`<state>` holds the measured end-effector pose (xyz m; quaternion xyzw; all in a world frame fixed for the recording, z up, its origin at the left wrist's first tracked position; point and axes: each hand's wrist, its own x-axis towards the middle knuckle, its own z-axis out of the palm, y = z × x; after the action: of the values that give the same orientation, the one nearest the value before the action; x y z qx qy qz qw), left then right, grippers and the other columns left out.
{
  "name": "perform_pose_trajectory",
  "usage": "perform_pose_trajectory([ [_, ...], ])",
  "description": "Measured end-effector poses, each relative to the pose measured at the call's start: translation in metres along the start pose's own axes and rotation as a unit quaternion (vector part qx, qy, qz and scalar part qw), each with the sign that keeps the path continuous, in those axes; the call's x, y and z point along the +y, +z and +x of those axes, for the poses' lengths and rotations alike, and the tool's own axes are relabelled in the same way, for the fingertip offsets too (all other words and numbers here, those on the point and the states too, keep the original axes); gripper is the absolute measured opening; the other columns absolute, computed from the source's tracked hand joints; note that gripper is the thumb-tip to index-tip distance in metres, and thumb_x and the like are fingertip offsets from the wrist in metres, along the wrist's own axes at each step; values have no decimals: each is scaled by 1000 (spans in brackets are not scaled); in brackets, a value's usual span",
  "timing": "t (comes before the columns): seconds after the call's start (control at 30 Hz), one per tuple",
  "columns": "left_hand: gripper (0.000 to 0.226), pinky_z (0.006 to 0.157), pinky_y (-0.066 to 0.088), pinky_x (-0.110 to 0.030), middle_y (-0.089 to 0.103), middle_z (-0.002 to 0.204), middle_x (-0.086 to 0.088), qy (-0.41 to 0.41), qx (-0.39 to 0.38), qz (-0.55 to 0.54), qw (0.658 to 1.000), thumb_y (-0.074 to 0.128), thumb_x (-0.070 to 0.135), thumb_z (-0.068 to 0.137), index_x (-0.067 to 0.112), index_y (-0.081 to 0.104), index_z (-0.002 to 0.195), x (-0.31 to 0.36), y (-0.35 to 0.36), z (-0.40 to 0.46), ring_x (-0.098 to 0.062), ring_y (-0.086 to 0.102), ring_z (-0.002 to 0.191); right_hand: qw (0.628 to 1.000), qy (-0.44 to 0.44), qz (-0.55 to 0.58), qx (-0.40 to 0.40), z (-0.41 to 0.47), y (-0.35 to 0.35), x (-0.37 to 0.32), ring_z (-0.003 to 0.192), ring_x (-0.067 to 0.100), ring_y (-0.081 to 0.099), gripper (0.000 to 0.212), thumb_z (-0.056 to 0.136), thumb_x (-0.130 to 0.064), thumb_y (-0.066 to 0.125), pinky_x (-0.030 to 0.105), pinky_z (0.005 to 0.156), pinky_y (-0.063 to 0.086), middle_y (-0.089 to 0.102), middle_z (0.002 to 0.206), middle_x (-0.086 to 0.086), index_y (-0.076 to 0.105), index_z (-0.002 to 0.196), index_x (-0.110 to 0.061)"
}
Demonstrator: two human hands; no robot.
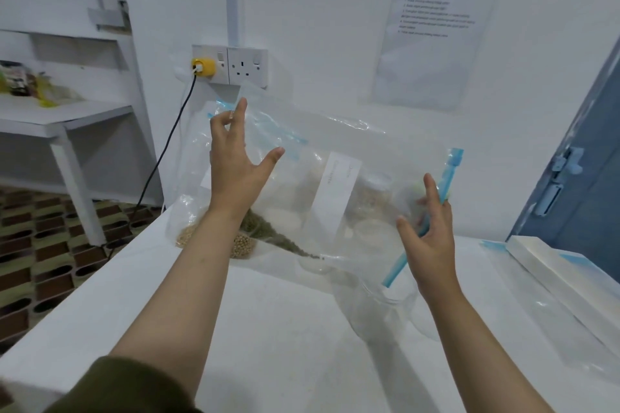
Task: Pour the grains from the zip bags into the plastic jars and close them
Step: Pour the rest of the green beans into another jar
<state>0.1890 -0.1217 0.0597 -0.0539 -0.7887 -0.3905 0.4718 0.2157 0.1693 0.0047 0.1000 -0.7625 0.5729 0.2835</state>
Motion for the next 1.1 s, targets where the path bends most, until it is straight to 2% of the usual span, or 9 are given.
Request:
perform_pose_trajectory([
  [0.2,90,104,43,-51,27,135,5,17,-18,0,1000,74,44,83,34,20,153,6,0,11,-26,45,119,1000,-5,-13,8,1,1,-6,106,12,48,78,92,-14,65,33,103,44,44,115,-7,26,149,-52],
  [0.33,89,104,43,-51,27,135,4,28,-28,0,999,75,42,84,30,22,154,13,-2,19,-25,45,119,1000,-13,-18,17,0,2,-4,115,7,47,82,90,-23,70,30,105,43,44,128,-1,22,147,-56],
  [0.43,89,105,41,-52,24,129,11,42,-33,-3,999,75,41,83,29,23,154,18,0,24,-21,43,123,999,-14,-35,24,-2,1,-1,116,2,46,83,90,-26,70,26,102,43,41,137,3,17,146,-57],
  [0.57,89,105,40,-55,27,131,7,53,-36,-2,998,73,44,82,29,23,154,21,3,28,-17,39,128,998,-5,-50,31,-1,-1,0,115,6,47,83,91,-28,69,31,104,44,43,124,-3,16,148,-55],
  [0.7,88,105,40,-55,29,134,1,58,-37,-6,998,72,45,81,28,24,154,23,6,30,-13,37,127,998,1,-55,36,-2,-3,4,112,3,48,84,91,-27,70,34,103,46,44,117,-4,17,152,-50],
  [0.87,87,108,38,-53,32,135,-3,68,-39,-1,997,74,40,83,25,27,154,32,9,33,-9,33,126,998,19,-50,41,-2,-2,9,119,12,48,85,90,-29,70,43,106,46,44,119,-4,15,152,-52],
  [1.0,86,108,38,-51,33,136,-7,85,-34,12,996,75,38,84,22,28,154,38,10,35,-12,33,127,998,12,-41,50,-3,-2,8,115,11,48,89,89,-30,72,43,105,45,44,115,-4,13,151,-54],
  [1.1,86,107,40,-51,34,136,-9,97,-35,33,994,75,39,84,20,27,154,41,13,37,-16,35,127,998,8,-40,53,-5,0,6,115,5,47,93,88,-30,73,37,106,43,42,120,-2,9,149,-58],
])
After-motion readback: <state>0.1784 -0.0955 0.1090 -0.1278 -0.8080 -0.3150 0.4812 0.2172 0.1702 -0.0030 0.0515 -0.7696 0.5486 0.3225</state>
